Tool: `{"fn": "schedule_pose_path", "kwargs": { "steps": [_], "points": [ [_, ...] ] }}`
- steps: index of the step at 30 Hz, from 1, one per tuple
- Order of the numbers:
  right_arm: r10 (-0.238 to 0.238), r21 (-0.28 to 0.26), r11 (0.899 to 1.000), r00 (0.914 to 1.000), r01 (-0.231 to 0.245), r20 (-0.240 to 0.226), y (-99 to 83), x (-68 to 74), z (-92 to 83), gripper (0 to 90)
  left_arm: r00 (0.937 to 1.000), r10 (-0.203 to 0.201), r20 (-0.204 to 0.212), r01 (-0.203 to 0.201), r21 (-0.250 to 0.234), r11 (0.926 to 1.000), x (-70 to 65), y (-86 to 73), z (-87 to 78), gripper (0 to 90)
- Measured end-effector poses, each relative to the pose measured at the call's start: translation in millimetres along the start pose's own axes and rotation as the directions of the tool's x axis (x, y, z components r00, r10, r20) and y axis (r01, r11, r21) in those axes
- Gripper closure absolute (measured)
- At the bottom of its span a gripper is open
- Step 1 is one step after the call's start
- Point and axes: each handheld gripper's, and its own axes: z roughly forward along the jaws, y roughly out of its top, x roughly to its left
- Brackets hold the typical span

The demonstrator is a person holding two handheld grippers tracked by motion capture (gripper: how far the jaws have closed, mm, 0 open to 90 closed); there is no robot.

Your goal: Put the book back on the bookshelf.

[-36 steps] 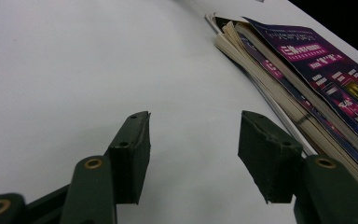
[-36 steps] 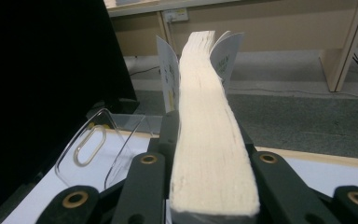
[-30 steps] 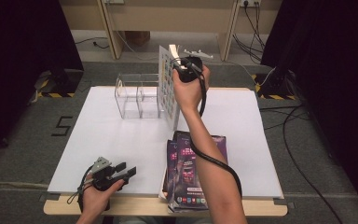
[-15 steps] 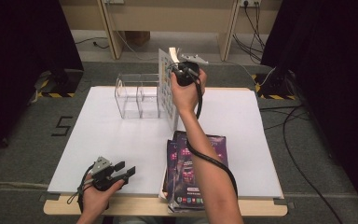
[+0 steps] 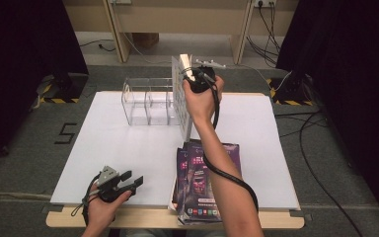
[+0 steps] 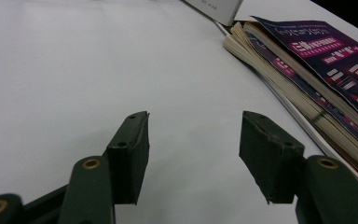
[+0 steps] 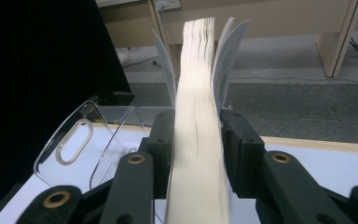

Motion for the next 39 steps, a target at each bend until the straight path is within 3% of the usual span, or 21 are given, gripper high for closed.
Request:
{"fn": "schedule_pose_path", "kwargs": {
  "steps": [8, 14, 19, 28, 39],
  "points": [
    [-0.001, 0.065, 0.998, 1.0, 0.0, 0.008, 8.0, 1.3, 3.2, 65.1, 1.0, 0.0, 0.002, 0.0, 0.001, 1.0, -0.1, -0.2, -0.2, 41.9],
    [-0.033, 0.106, 0.994, 0.999, 0.03, 0.031, 6.2, 4.5, 7.9, 67.1, 1.0, 0.0, 0.002, 0.0, 0.002, 1.0, 0.2, -0.2, 0.1, 41.9],
    [-0.05, 0.134, 0.99, 0.9969, 0.042, 0.06, 9.1, 4.7, 9.6, 74.1, 1.0, 0.003, 0.005, -0.003, 0.005, 1.0, 0.1, -0.4, 0.6, 41.9],
    [-0.048, 0.086, 0.995, 0.9985, 0.046, 0.027, 13.9, 6.7, 14.8, 74.6, 1.0, 0.005, 0.005, -0.005, 0.006, 1.0, 0.7, -0.1, 0.9, 42.0],
    [-0.039, 0.044, 0.998, 0.9975, 0.036, 0.058, 20.3, 2.9, 36.7, 74.6, 1.0, 0.005, 0.008, -0.005, 0.006, 1.0, 0.5, -0.4, 1.1, 42.0]
  ]
}}
